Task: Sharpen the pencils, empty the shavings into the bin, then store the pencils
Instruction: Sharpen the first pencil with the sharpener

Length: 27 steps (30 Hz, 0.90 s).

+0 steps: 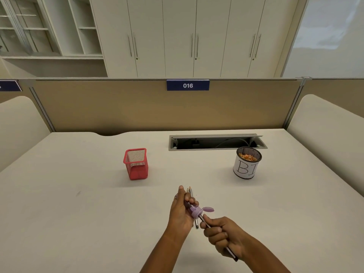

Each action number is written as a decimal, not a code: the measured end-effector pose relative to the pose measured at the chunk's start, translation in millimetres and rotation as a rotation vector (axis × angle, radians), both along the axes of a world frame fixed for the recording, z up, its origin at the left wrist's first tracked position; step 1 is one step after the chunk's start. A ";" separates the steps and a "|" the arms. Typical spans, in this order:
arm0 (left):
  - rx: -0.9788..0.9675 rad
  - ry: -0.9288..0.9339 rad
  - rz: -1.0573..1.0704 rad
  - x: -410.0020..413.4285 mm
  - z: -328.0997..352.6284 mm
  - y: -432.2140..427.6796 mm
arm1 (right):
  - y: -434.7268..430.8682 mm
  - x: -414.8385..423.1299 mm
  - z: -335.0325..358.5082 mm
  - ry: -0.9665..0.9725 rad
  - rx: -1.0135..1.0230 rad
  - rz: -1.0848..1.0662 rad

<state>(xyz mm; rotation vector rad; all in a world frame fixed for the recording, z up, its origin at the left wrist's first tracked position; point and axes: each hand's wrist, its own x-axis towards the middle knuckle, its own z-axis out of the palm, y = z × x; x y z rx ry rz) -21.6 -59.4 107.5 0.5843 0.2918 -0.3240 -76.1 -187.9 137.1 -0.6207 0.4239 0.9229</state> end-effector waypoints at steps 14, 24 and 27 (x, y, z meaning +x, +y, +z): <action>0.006 0.037 0.197 3.5 16.2 -1.9 | 24.1 -6.2 -1.2 -1.118 -1.635 0.013; -0.036 0.003 0.134 7.0 14.5 1.5 | 25.8 -0.8 10.7 -0.627 -0.999 -0.028; -0.102 -0.020 0.083 7.2 14.2 7.2 | 14.9 3.6 16.0 -0.216 -0.427 -0.084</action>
